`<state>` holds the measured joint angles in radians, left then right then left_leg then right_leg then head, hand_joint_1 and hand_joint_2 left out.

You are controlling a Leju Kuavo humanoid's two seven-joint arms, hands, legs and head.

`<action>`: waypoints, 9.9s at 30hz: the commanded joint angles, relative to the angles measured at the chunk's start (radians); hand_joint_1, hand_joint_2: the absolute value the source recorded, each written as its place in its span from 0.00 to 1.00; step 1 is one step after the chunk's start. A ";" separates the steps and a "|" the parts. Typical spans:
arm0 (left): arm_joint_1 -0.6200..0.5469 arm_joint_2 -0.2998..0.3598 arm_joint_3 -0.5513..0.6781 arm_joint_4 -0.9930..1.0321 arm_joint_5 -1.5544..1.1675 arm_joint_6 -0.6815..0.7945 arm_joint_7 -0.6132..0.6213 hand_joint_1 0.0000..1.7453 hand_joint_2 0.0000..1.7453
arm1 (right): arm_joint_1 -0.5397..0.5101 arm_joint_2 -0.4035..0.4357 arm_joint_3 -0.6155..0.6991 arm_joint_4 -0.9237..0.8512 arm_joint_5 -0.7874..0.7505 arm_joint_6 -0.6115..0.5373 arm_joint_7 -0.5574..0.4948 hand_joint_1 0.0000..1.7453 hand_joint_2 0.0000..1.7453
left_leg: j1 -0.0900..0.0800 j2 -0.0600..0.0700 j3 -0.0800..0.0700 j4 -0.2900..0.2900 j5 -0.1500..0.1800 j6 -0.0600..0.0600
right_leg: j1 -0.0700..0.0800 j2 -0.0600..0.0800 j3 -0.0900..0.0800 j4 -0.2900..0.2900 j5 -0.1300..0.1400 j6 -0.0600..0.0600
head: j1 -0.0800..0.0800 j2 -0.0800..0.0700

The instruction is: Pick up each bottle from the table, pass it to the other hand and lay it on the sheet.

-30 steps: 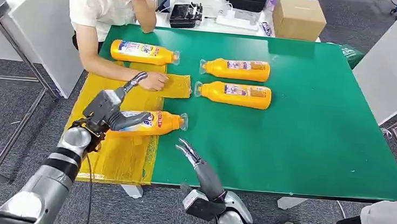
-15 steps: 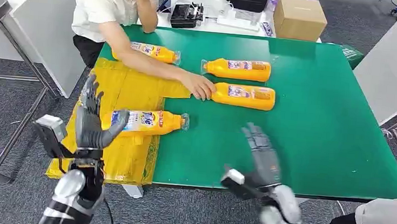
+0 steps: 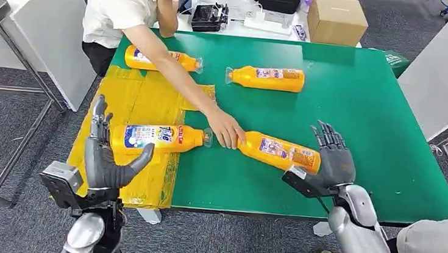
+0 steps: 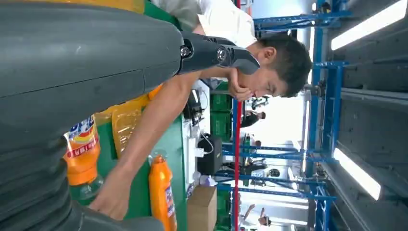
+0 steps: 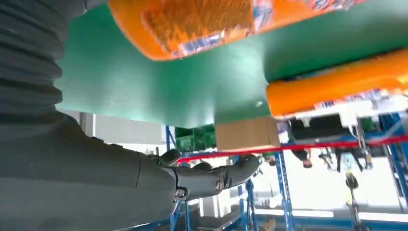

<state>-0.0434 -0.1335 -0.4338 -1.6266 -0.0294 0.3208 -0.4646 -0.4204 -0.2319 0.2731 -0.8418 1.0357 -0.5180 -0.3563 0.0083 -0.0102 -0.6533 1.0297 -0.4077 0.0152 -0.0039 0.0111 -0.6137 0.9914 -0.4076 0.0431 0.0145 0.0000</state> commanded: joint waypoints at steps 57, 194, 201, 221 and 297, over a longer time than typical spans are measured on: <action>-0.083 0.008 -0.124 0.104 0.066 -0.038 0.023 0.00 1.00 | -0.070 0.099 -0.173 0.405 -0.356 0.468 -0.249 1.00 1.00 | 0.001 0.002 0.018 -0.002 0.000 -0.001 | 0.002 -0.001 0.015 -0.003 0.000 -0.001 | 0.000 0.000; -0.010 0.071 -0.144 0.120 0.374 -0.357 0.207 1.00 1.00 | 0.125 0.329 0.459 -0.048 -0.575 0.447 -0.096 0.00 1.00 | 0.002 0.000 0.007 -0.003 -0.003 -0.003 | 0.003 -0.002 0.005 0.000 -0.005 -0.004 | 0.000 0.000; -0.008 0.068 -0.147 0.121 0.374 -0.357 0.207 1.00 1.00 | 0.125 0.329 0.459 -0.049 -0.575 0.447 -0.096 0.00 1.00 | 0.002 0.000 0.006 -0.003 -0.003 -0.003 | 0.002 -0.001 0.004 0.000 -0.004 -0.004 | 0.000 0.000; -0.242 0.072 0.022 0.244 -0.795 0.065 0.377 1.00 1.00 | 0.278 0.303 0.310 -0.319 -0.420 0.359 -0.136 0.00 1.00 | 0.002 -0.002 0.004 -0.003 -0.001 -0.003 | 0.002 -0.003 0.002 0.000 -0.003 -0.004 | 0.000 0.000; -0.742 -0.036 0.167 1.319 -0.876 -0.185 0.598 0.00 1.00 | 0.137 0.393 0.445 -0.118 -0.557 0.454 -0.210 0.00 1.00 | 0.002 0.003 0.007 -0.003 0.000 -0.003 | 0.002 0.001 0.005 0.000 -0.001 -0.003 | 0.000 0.000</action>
<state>-0.7739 -0.1648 -0.3101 -0.3765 -0.9213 0.1240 0.1408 -0.2453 0.1762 0.6886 -1.0140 0.4845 -0.0534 -0.5661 0.0111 -0.0093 -0.6486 1.0277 -0.4068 0.0122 -0.0012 0.0116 -0.6110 0.9921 -0.4085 0.0401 0.0145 0.0000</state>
